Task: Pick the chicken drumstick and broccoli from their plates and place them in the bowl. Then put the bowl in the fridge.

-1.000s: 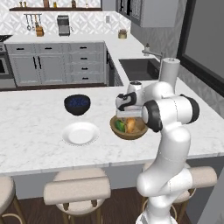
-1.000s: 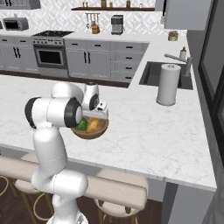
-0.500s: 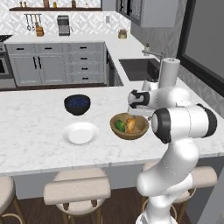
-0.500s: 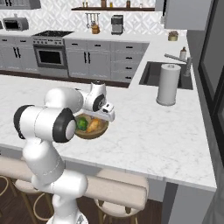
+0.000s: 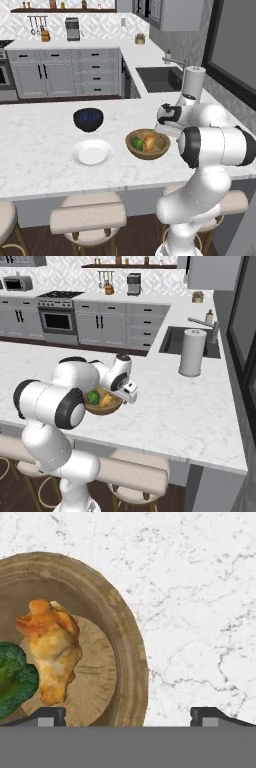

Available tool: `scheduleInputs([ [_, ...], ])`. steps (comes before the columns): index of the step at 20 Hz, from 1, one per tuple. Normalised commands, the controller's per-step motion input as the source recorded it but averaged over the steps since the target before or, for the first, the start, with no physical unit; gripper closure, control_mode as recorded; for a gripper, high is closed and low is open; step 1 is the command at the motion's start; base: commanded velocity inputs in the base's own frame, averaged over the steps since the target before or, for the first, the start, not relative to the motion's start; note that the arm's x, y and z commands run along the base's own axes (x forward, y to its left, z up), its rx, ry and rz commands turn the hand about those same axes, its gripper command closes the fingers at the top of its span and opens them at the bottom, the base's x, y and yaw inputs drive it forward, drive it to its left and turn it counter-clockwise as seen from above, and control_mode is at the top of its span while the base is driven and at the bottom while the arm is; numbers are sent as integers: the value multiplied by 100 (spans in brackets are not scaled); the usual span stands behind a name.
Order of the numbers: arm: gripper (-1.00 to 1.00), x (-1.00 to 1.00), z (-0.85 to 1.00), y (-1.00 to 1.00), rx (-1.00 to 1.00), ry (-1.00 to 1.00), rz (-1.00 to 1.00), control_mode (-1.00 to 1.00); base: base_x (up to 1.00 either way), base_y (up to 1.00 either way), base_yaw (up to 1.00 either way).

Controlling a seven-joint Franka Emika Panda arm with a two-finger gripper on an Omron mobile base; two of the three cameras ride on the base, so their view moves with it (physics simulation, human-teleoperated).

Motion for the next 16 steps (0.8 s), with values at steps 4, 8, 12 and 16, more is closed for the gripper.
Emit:
scheduleInputs([
  [4, -100, 10, -43, 0, 11, 0, 0, -100, 0, 0, 0],
  [8, -100, 10, -38, 0, 5, 0, 0, -100, 0, 0, 0],
  [12, -100, 14, -29, 0, 2, 0, 0, -100, 0, 0, 0],
  [16, 100, 2, -29, 23, 1, 0, 0, -100, 0, 0, 0],
])
